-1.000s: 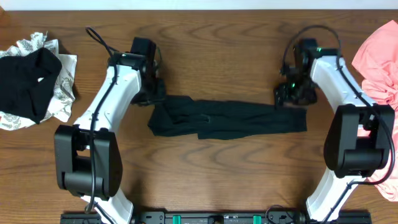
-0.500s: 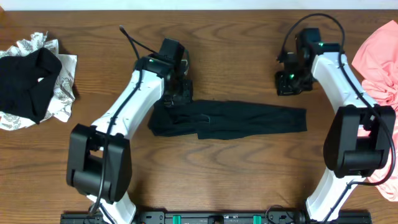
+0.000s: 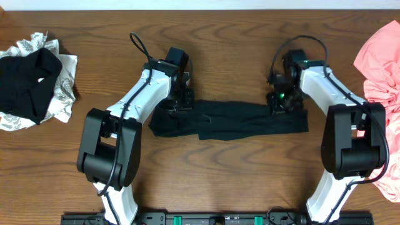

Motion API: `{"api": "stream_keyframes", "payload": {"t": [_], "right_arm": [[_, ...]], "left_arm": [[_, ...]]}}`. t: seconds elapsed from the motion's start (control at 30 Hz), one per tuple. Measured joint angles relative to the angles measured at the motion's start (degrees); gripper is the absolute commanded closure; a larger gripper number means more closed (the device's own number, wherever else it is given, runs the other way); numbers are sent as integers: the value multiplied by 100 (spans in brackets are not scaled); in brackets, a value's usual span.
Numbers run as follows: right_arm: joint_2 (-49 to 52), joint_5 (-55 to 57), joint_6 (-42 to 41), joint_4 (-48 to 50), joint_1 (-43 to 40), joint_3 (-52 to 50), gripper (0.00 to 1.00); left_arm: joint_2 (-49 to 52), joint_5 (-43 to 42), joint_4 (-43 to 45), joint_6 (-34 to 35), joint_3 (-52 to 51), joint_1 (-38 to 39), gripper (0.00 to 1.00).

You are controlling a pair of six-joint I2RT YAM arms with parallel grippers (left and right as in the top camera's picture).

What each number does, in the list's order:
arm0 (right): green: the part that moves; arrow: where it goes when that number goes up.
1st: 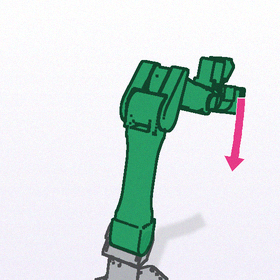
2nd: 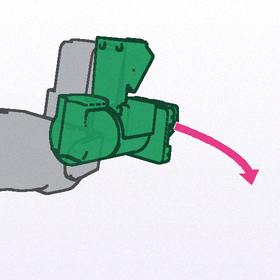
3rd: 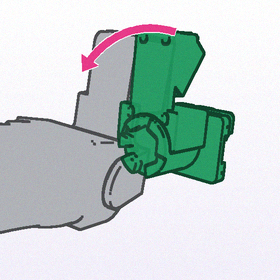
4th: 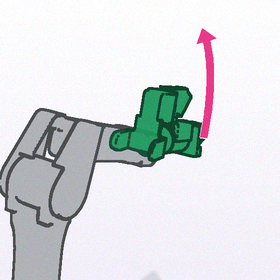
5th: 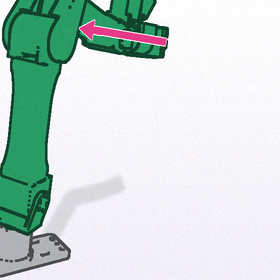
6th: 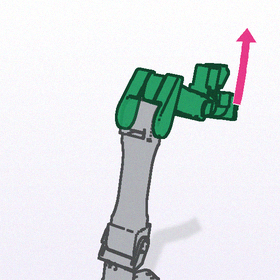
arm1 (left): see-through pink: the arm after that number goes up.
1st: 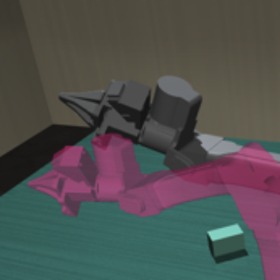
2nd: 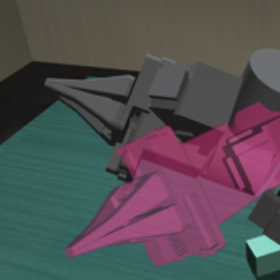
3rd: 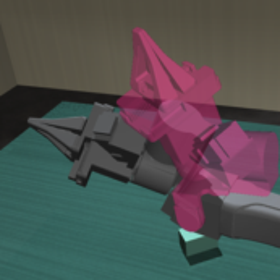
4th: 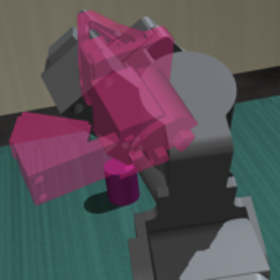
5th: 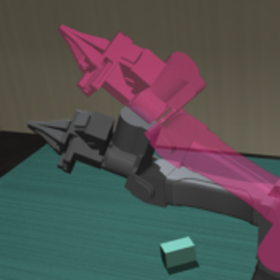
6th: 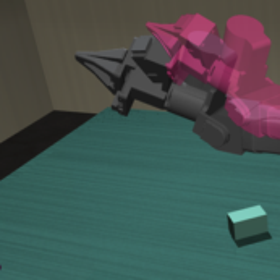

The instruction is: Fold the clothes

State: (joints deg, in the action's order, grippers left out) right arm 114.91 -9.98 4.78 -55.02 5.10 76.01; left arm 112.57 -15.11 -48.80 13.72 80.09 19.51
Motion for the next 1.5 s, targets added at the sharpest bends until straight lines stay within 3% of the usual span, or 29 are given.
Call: {"api": "stream_keyframes", "payload": {"t": [0.57, 1.1, 1.5], "right_arm": [[-4, 789, -142, -485, -144, -157, 99], [-96, 826, -166, 1309, 59, -195, 99], [-94, 782, -166, 1545, 190, -205, 99]], "left_arm": [[4, 184, 107, 0, -181, 0, 81], [4, 131, 428, 2, 22, -9, 85], [4, -149, 304, 4, 70, -216, 85]]}}
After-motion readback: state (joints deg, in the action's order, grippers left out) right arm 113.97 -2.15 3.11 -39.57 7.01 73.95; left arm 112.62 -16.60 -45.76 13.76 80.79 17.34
